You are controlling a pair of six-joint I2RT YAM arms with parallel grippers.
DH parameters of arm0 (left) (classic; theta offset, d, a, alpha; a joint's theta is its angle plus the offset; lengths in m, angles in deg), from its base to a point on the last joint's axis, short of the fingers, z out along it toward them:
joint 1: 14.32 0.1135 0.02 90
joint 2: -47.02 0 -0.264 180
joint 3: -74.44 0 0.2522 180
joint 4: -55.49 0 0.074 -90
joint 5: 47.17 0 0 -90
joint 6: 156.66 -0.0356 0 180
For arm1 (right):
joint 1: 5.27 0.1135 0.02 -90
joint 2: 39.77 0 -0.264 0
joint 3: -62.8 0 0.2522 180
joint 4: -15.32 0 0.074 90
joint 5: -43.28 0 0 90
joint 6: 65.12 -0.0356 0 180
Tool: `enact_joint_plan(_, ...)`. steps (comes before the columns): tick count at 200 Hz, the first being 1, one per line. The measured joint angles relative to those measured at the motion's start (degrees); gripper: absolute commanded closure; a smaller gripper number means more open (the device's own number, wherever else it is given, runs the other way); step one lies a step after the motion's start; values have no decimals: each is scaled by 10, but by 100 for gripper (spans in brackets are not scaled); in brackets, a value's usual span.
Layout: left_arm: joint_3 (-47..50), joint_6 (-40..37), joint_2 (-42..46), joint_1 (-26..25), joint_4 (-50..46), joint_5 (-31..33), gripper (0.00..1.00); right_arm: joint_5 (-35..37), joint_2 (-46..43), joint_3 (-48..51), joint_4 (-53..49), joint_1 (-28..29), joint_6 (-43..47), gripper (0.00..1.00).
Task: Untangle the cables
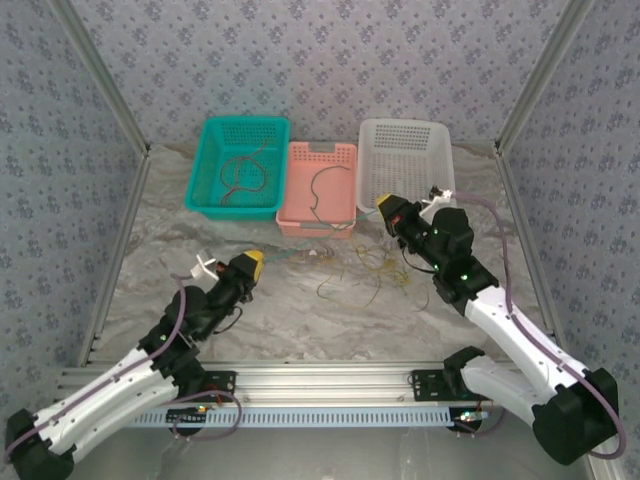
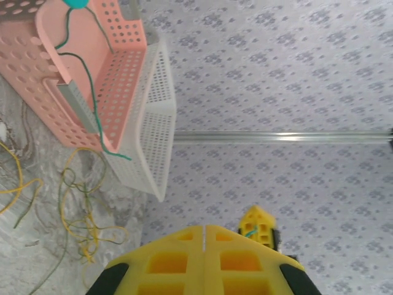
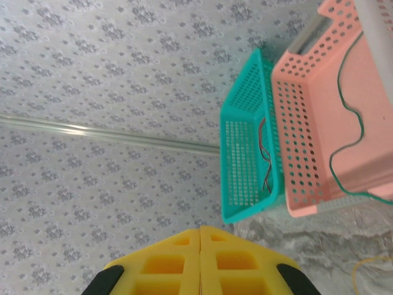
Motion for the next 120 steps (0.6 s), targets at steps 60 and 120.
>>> enact_joint_plan(60, 16, 57, 83, 11, -153, 106, 100, 71, -54, 45, 2, -38, 0, 100)
enact_joint_plan(120, -8, 26, 27, 11, -212, 126, 86, 66, 2, -43, -45, -38, 67, 100)
